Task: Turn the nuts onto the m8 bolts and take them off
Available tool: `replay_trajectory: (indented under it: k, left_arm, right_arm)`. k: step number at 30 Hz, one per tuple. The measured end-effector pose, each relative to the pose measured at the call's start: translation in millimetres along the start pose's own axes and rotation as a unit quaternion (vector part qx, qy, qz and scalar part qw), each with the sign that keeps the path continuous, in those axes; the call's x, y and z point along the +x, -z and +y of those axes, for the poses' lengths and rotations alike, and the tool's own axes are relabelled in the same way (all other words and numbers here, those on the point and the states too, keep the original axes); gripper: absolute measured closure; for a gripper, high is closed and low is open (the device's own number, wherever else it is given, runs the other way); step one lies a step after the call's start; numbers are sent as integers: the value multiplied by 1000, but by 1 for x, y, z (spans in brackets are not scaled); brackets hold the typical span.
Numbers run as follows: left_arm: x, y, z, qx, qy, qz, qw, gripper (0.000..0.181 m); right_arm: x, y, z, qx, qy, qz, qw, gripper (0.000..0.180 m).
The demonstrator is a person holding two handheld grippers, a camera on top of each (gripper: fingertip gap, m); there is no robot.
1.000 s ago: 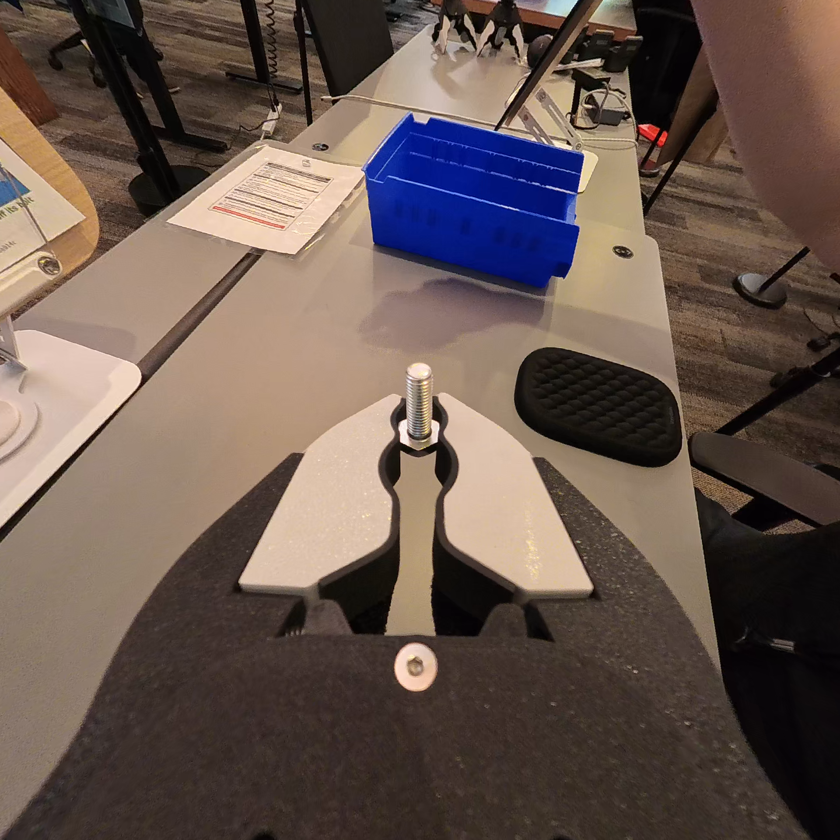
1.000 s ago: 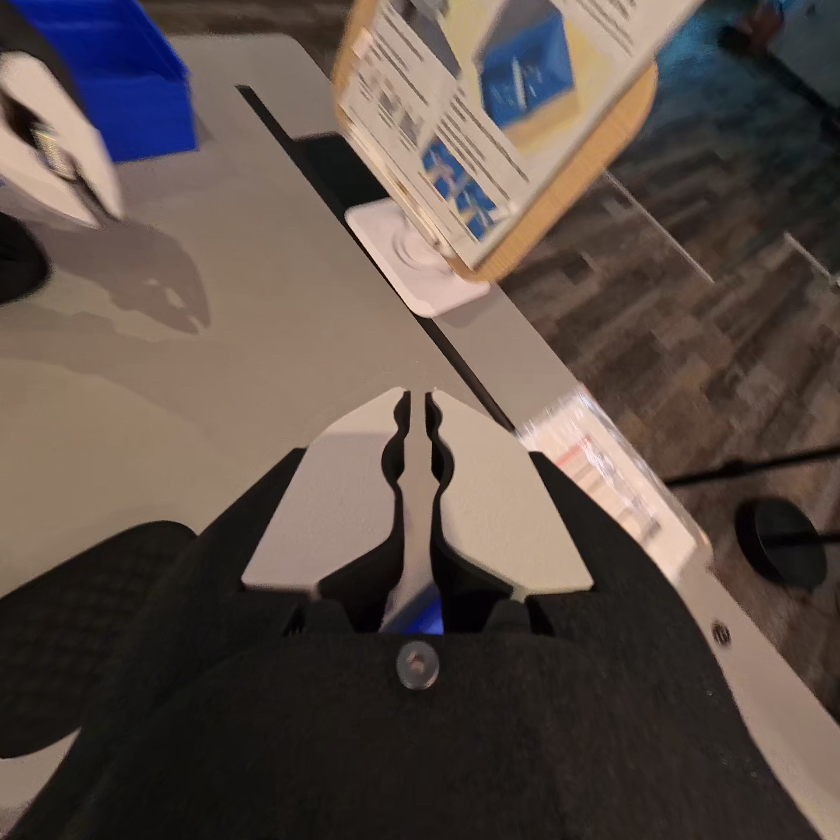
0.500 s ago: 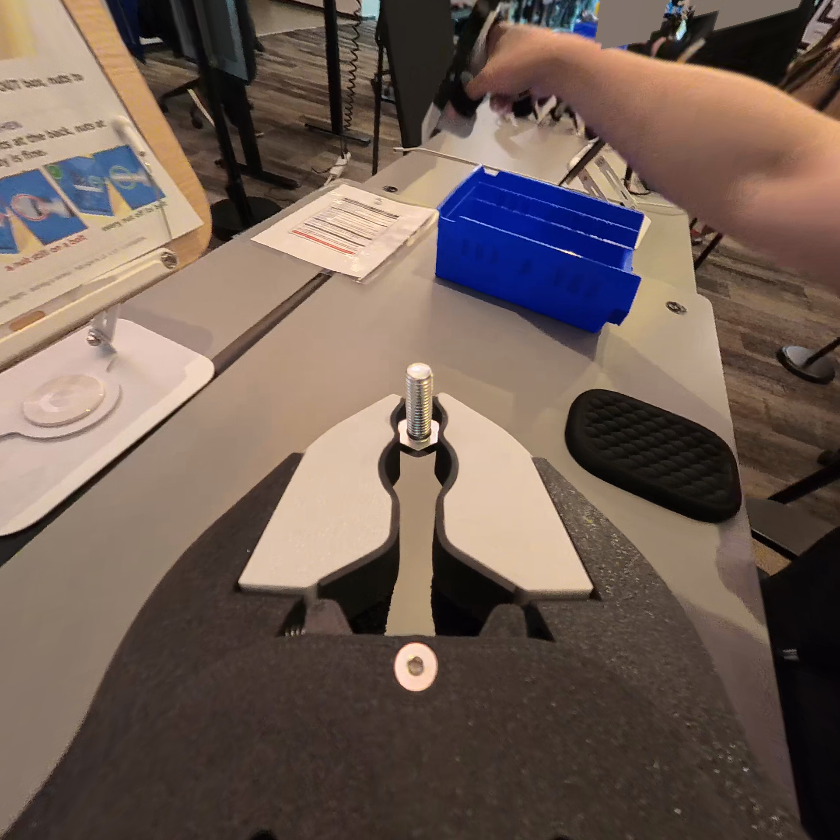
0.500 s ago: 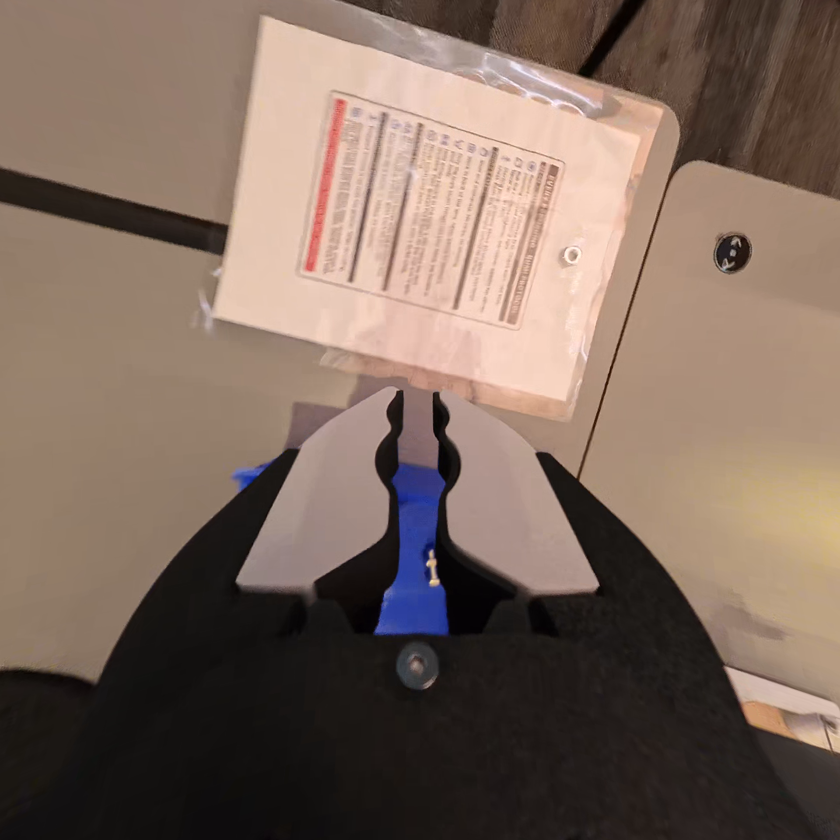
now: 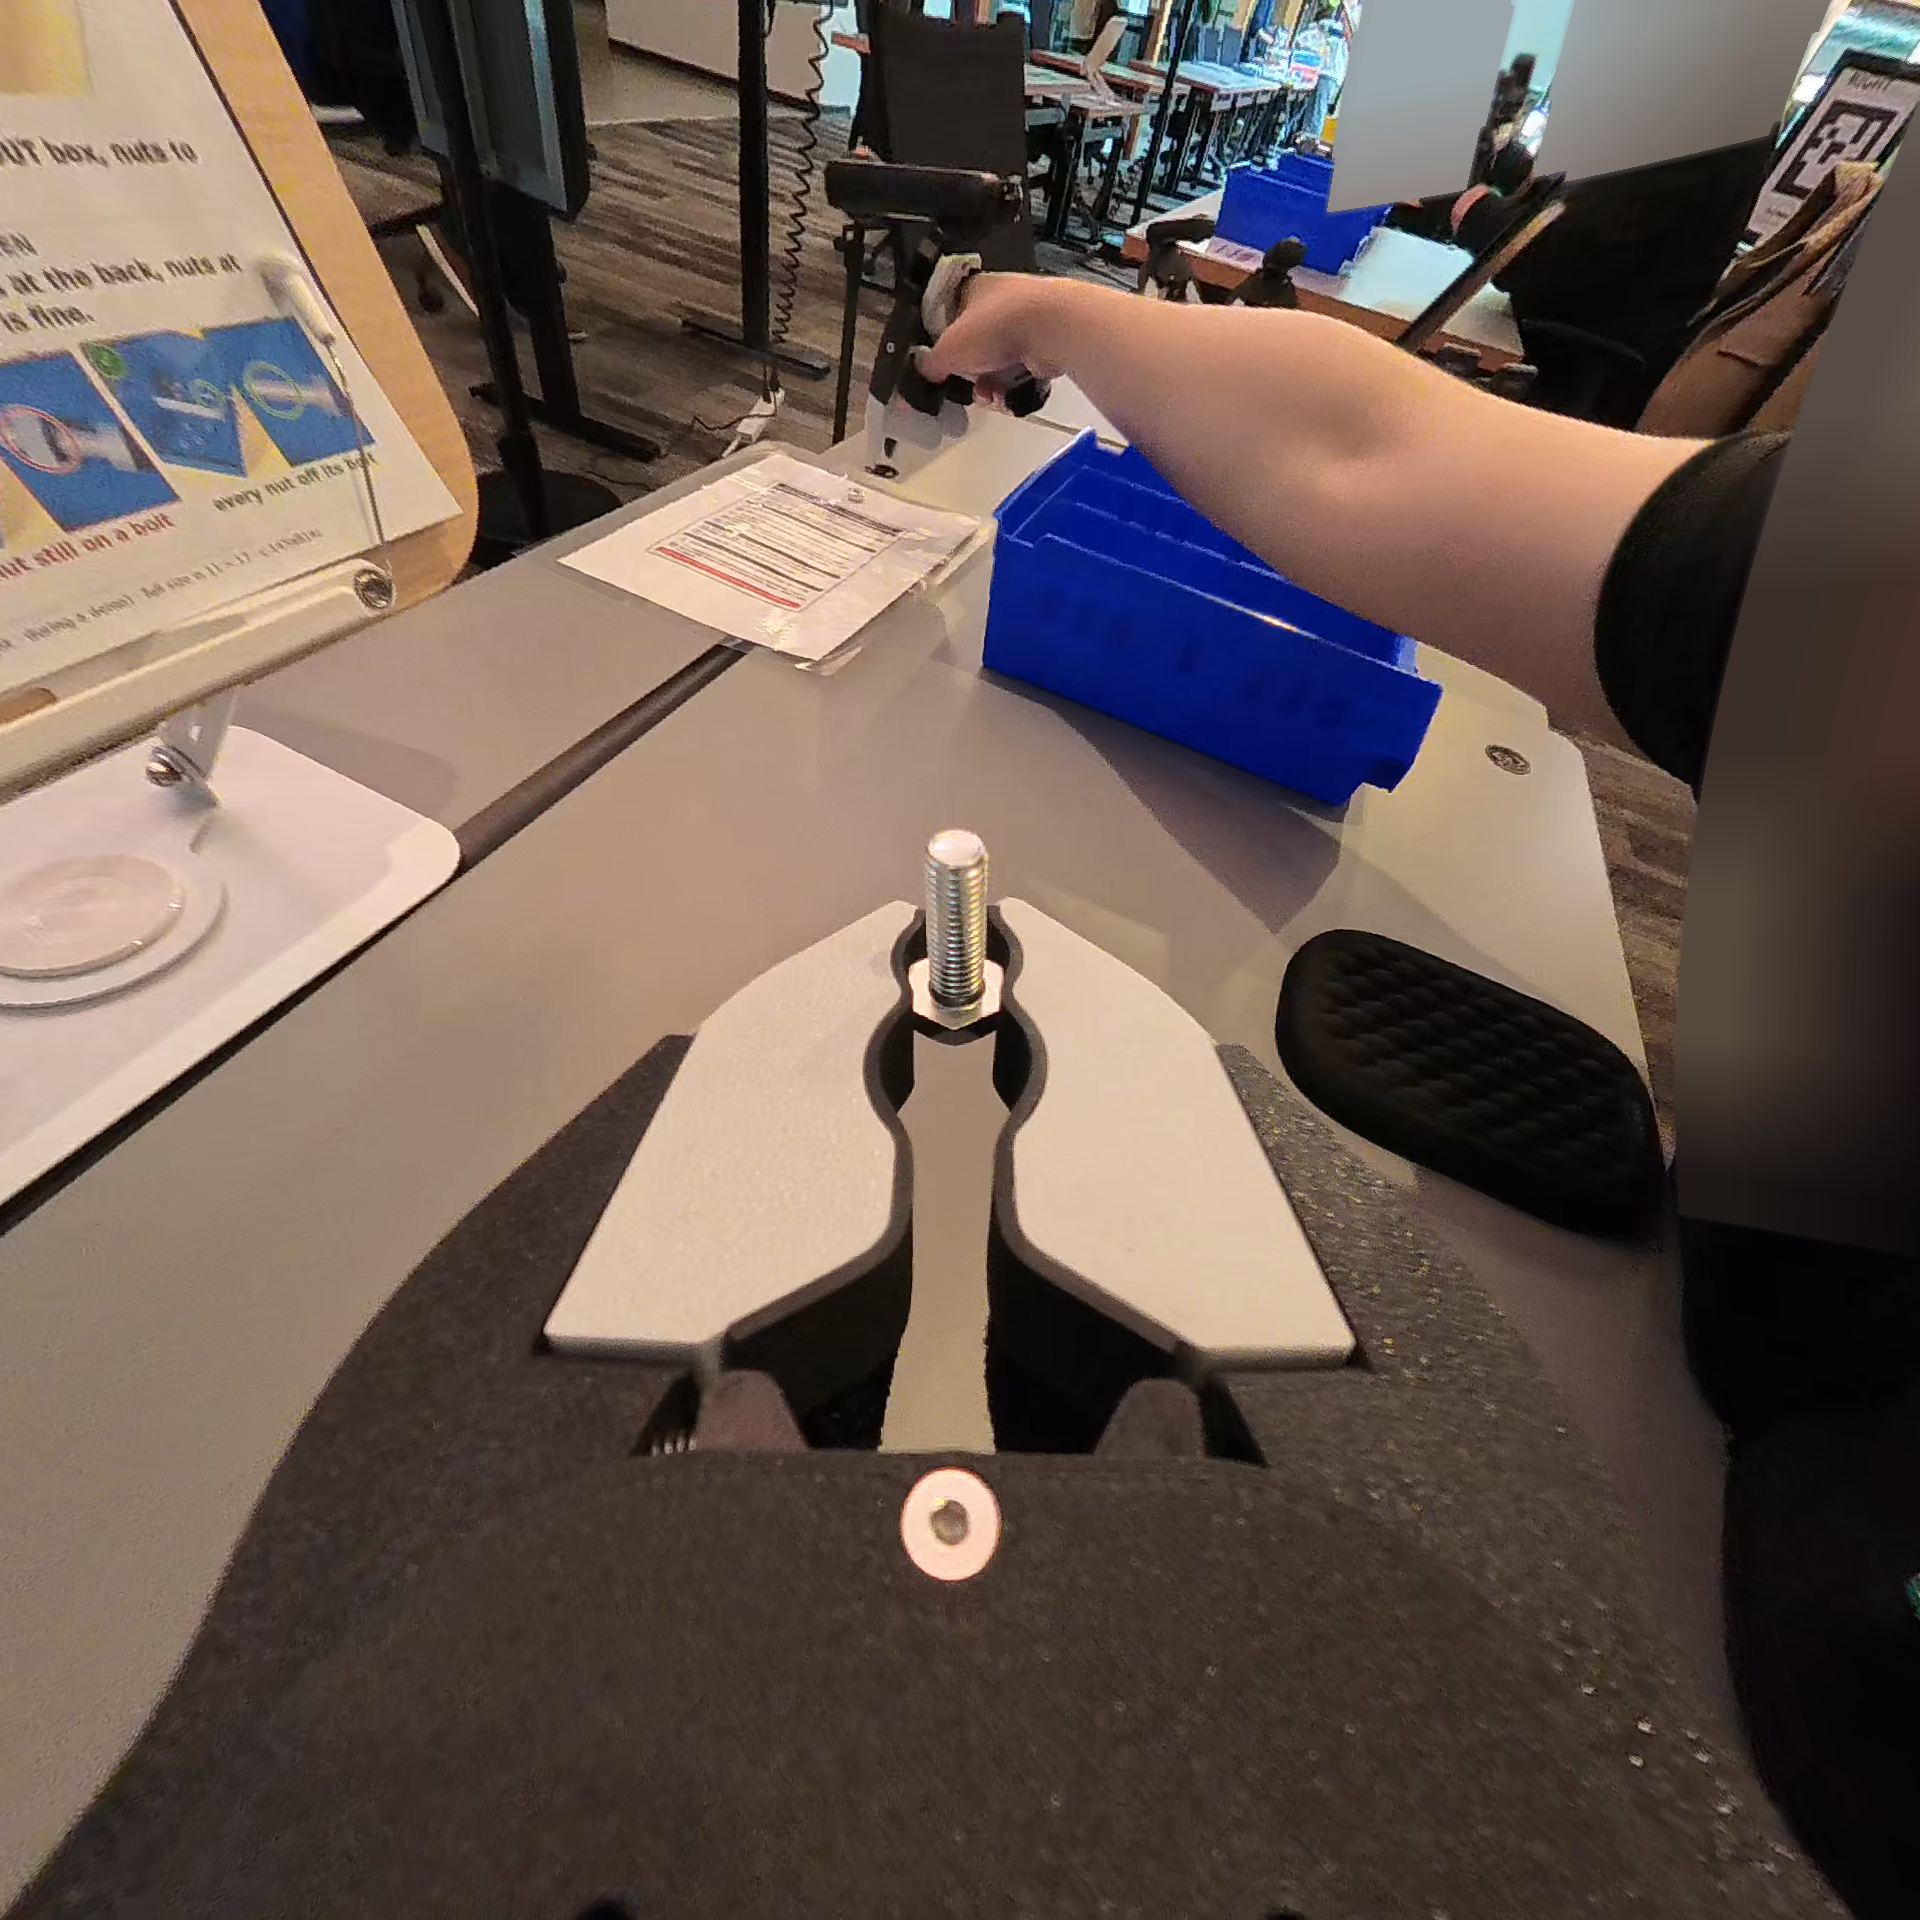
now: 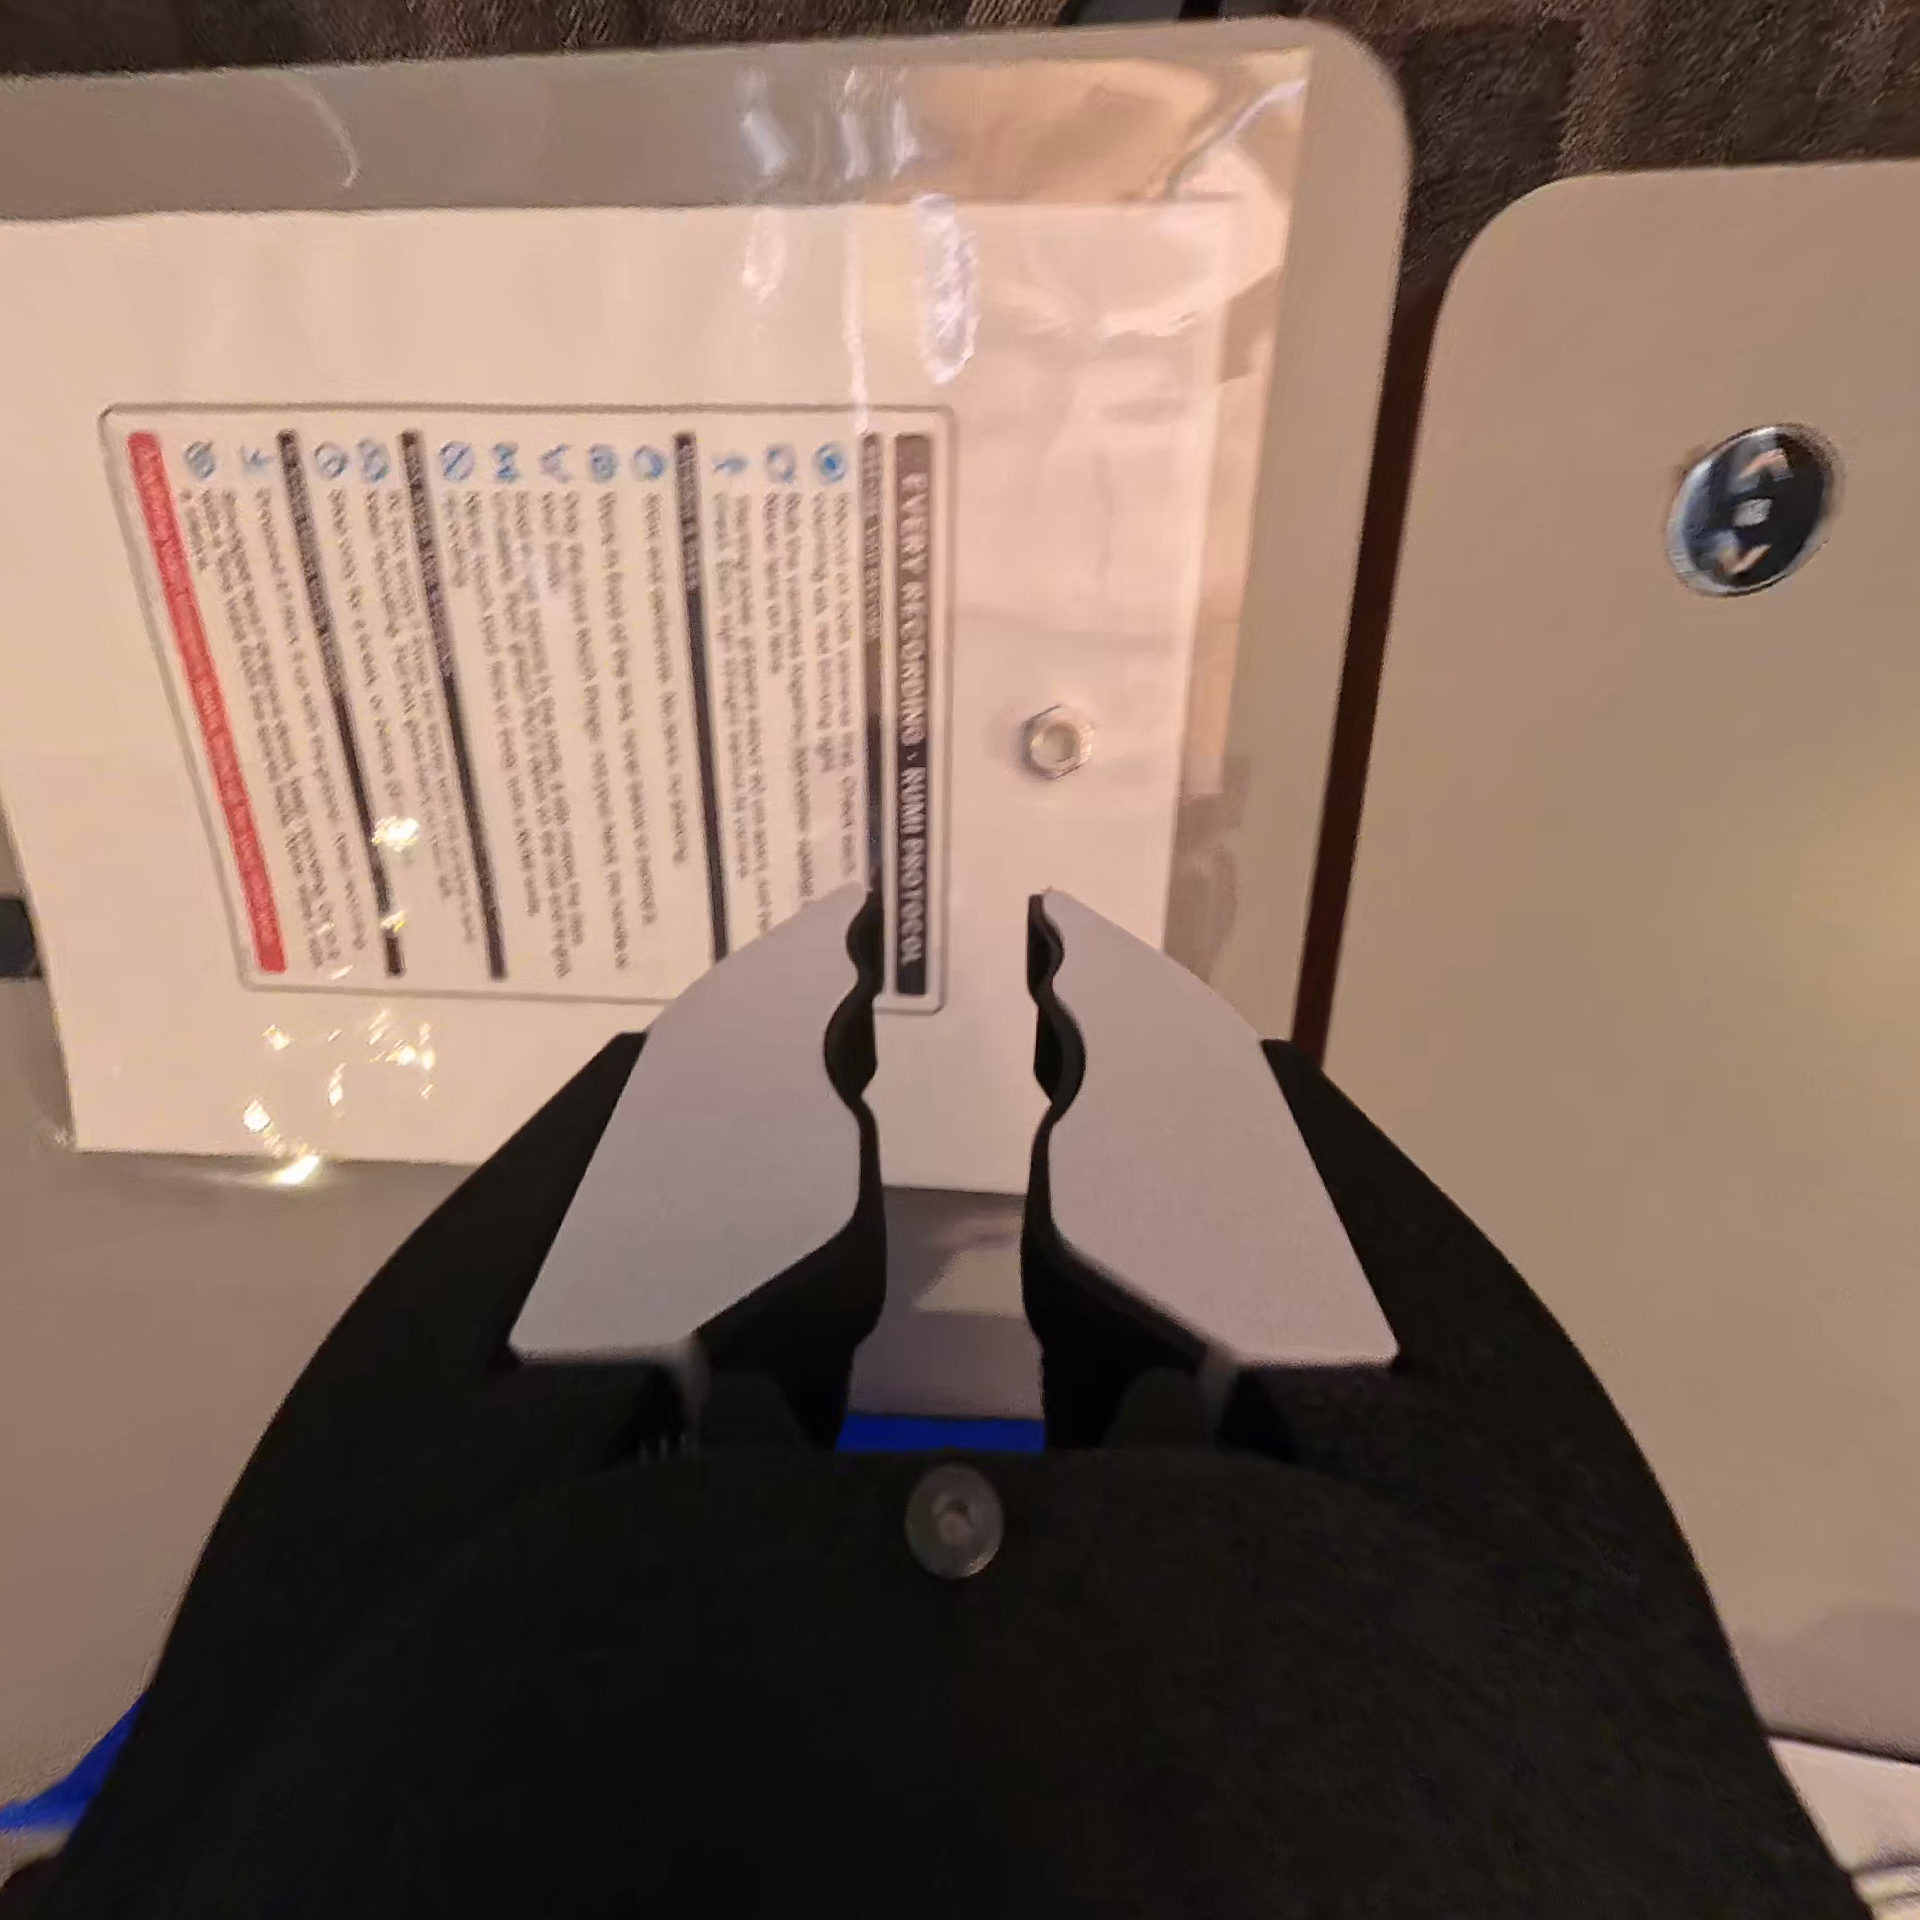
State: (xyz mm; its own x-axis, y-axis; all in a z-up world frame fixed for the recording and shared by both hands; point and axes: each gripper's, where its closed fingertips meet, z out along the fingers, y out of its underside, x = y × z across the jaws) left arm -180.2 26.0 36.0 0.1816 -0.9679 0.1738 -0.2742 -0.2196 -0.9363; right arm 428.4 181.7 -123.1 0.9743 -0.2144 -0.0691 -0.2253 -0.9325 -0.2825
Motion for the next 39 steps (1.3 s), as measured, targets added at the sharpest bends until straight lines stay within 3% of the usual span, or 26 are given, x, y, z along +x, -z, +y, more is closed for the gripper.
replay_trajectory:
  k: [4, 12, 39]
  left_arm:
    - [-3, -12, 7, -19, 0, -2, 1000, 170]
    - [6, -23, 14, -36, -1, 9, 999, 170]
    - [9, -26, 17, -45, -1, 14, 999, 170]
  right_arm:
    - [11, -9, -14, 18, 4, 13, 1000, 157]
    - [18, -32, -17, -22, 3, 46, 999, 160]
    - [20, -46, -16, -20, 0, 38, 999, 164]
